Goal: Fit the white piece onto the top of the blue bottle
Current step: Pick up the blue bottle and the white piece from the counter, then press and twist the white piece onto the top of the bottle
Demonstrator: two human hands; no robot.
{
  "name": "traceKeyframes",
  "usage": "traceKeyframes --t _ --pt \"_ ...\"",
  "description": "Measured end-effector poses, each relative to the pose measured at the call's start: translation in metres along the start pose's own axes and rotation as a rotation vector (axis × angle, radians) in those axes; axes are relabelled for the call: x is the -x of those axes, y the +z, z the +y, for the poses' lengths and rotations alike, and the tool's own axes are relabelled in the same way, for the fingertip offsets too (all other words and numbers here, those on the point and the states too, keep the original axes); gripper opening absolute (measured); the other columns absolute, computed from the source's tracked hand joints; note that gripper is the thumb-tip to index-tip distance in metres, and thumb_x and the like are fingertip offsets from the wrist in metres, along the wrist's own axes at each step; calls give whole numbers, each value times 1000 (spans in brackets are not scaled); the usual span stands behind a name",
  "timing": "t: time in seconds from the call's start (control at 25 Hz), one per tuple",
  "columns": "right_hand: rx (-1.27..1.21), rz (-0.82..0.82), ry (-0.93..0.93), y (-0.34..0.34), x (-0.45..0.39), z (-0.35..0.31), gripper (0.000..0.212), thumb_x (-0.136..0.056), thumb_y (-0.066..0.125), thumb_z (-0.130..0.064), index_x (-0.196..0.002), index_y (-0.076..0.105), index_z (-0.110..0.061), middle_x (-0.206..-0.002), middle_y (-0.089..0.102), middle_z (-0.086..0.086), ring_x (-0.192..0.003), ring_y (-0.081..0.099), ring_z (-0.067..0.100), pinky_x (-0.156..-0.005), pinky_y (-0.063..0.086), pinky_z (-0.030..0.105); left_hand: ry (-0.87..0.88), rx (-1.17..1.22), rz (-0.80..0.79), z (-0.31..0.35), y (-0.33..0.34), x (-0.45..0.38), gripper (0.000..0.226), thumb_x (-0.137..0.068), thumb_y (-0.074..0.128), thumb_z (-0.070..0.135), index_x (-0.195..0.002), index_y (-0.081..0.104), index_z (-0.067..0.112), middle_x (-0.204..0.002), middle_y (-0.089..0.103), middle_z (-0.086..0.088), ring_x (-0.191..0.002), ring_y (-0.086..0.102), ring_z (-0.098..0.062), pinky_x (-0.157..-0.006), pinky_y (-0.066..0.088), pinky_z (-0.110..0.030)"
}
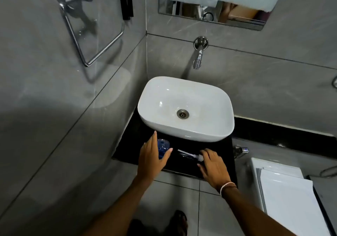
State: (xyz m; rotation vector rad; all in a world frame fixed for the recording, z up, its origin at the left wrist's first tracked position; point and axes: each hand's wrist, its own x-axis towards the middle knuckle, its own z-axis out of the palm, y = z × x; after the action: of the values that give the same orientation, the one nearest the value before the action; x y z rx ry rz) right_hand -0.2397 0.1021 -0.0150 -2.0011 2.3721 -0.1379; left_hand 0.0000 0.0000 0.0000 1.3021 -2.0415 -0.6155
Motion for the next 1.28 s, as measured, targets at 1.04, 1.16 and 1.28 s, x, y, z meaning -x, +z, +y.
traceKeyframes --t 1.04,1.16,1.28 --pt "-394 -30 -516 -146 -86 -52 26 -98 61 -11 -122 67 -18 -122 67 1 -108 65 17 -93 55 31 -60 -103 26 -29 28 -4 81 -86 51 68 -146 45 14 -148 51 -4 -138 44 -19 -109 39 -50" --pt "-291 -103 -589 -145 -94 -64 29 -98 58 -8 -124 64 -20 -122 64 1 -110 63 21 -89 55 34 -56 -81 25 -33 30 -4 81 -87 51 68 -147 44 14 -150 49 -2 -140 41 -17 -111 38 -50" --pt "-124 -145 -664 -143 -102 -83 35 -99 56 -8 -132 59 -17 -122 63 6 -109 60 25 -84 56 39 -42 -121 33 -34 32 -3 81 -89 48 68 -147 44 13 -150 48 -4 -140 41 -19 -110 39 -50"
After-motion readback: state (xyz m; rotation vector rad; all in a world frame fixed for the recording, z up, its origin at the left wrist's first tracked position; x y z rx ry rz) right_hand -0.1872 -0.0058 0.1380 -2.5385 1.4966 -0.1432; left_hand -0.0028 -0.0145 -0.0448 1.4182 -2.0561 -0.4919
